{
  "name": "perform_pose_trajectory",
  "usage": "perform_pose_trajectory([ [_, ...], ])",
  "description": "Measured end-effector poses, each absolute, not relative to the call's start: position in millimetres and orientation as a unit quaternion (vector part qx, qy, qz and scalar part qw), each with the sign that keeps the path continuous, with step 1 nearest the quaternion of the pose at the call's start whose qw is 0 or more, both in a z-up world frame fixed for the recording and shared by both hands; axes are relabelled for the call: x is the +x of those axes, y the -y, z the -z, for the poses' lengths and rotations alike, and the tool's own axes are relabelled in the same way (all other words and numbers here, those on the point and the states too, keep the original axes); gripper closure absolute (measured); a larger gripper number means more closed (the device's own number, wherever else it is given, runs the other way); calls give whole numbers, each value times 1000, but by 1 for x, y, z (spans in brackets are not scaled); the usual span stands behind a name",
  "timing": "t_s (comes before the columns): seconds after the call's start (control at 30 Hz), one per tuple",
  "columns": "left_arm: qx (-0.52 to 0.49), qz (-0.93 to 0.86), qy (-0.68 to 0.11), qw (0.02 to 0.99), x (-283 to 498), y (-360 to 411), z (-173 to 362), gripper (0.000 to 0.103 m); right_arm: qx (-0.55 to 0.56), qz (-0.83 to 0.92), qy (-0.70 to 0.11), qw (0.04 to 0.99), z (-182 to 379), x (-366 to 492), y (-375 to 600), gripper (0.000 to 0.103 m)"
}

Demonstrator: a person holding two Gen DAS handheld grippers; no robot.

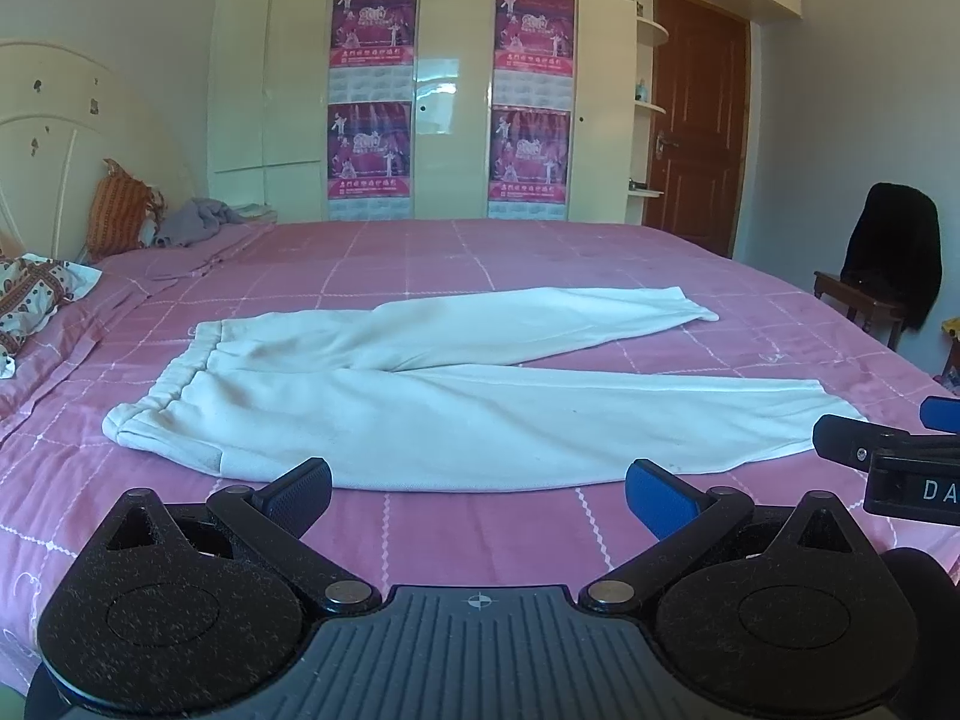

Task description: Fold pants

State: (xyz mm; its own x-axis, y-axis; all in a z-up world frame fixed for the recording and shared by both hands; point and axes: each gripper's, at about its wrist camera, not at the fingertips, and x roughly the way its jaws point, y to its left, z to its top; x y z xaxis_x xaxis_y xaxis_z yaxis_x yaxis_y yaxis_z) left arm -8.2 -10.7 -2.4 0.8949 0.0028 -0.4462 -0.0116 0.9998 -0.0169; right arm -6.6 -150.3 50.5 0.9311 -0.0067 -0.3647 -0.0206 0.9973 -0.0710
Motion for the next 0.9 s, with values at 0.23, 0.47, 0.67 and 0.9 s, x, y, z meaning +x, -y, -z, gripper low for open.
perform_pose_trajectory([
  [0.23, -10, -3, -228, 974, -9, 11, 1, 0, -36, -3, -185, 982, -51, -7, 150, 0],
  [0.47, -11, -3, -229, 973, -8, 11, 2, 0, -36, -3, -185, 982, -51, -7, 150, 0],
  [0.67, -11, -1, -230, 973, -8, 10, 2, 0, -36, -4, -185, 982, -51, -7, 150, 0],
  [0.9, -11, -1, -230, 973, -8, 10, 3, 0, -36, -4, -185, 982, -51, -7, 150, 0],
])
